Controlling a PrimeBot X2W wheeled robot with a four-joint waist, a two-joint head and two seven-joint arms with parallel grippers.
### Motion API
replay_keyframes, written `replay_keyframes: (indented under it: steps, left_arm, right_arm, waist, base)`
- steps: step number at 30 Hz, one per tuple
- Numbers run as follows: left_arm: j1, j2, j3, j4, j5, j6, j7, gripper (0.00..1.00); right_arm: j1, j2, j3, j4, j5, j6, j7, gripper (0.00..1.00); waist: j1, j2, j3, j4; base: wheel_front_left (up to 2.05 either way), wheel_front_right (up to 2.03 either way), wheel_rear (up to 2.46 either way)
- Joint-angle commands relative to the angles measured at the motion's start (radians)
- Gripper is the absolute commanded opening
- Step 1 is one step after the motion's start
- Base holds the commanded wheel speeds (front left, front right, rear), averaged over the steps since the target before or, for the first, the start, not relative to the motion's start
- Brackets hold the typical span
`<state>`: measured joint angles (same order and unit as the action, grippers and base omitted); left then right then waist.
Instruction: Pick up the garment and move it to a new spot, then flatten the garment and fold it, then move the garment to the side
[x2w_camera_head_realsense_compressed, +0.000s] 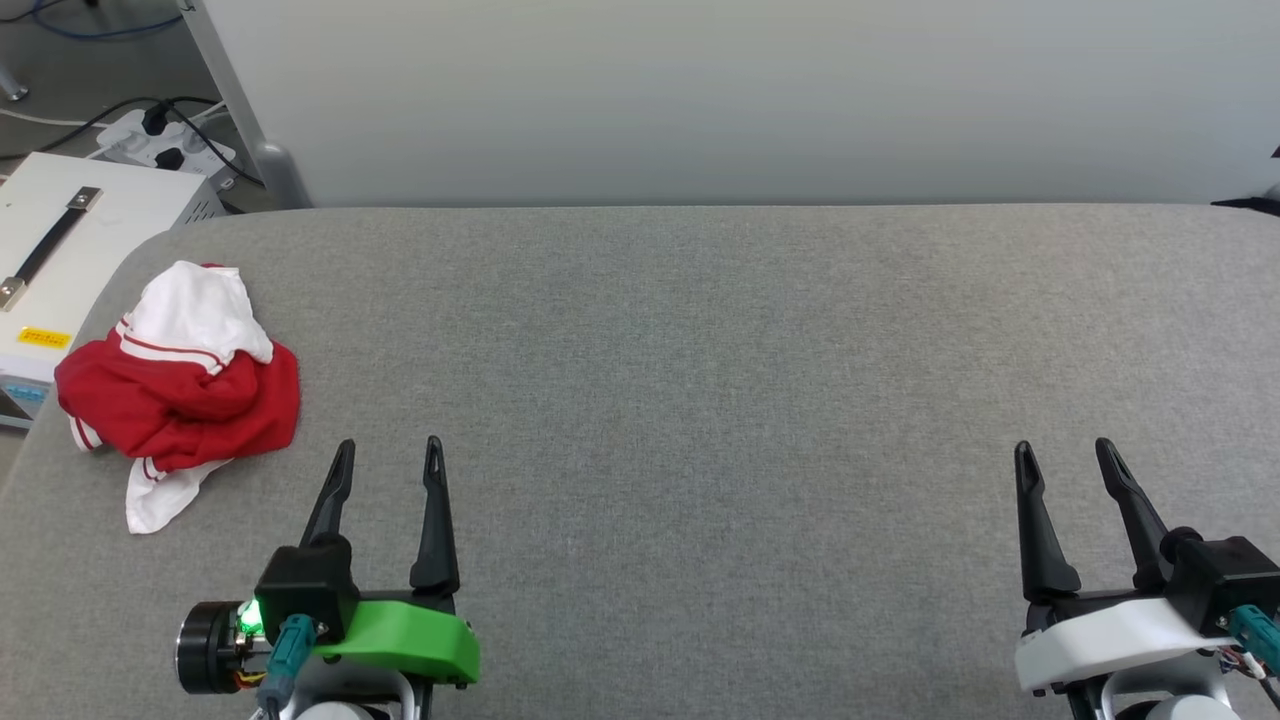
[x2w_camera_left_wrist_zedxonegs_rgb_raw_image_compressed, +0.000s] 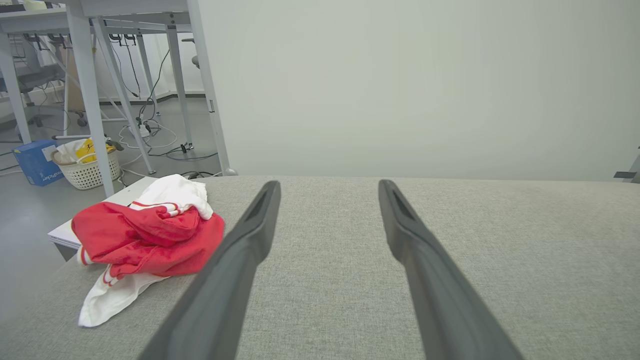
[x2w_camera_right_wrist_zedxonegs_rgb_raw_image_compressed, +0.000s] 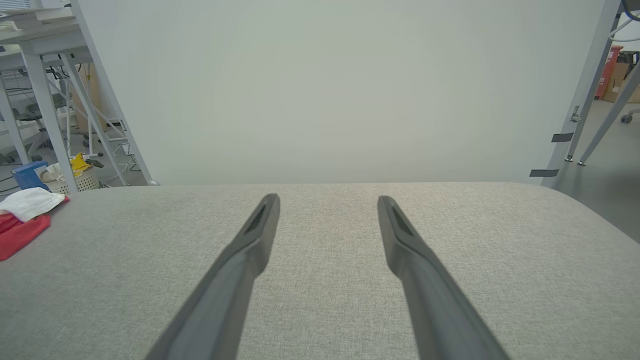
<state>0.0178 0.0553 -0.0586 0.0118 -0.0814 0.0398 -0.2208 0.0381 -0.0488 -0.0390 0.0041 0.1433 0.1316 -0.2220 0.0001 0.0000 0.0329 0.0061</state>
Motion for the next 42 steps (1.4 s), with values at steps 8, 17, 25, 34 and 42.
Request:
replay_keyframes:
  steps: [8, 17, 25, 34, 42]
  left_arm:
    - [-0.019, -0.005, -0.008, 0.006, -0.003, 0.014, -0.025, 1.0]
    - [-0.018, -0.005, -0.017, 0.013, -0.01, 0.023, -0.041, 1.0]
    - [-0.025, -0.005, -0.016, 0.02, -0.017, 0.023, -0.041, 1.0]
    - [-0.035, -0.005, -0.003, 0.027, -0.025, 0.025, -0.041, 1.0]
    - [-0.042, -0.005, 0.012, 0.033, -0.048, 0.03, -0.041, 1.0]
  right_arm:
    - [0.01, -0.001, -0.005, 0.013, -0.013, -0.001, -0.024, 1.0]
    - [0.013, -0.001, -0.006, 0.019, -0.012, -0.001, -0.04, 1.0]
    - [0.013, -0.001, -0.006, 0.02, -0.019, -0.001, -0.04, 1.0]
    - [0.01, -0.001, 0.005, 0.019, -0.031, -0.001, -0.04, 1.0]
    - [0.001, -0.001, 0.01, 0.016, -0.052, -0.001, -0.04, 1.0]
  waist:
    - [-0.0001, 0.0, 0.003, 0.003]
    - [-0.0001, 0.0, 0.005, 0.008]
    - [-0.0001, 0.0, 0.01, 0.038]
    - [-0.0001, 0.0, 0.03, 0.122]
    - [-0.0001, 0.0, 0.053, 0.25]
  base:
    - [0.0, 0.0, 0.0]
    - [0.0, 0.0, 0.0]
    - [0.0, 0.0, 0.0]
    - [0.0, 0.0, 0.0]
    - [0.0, 0.0, 0.0]
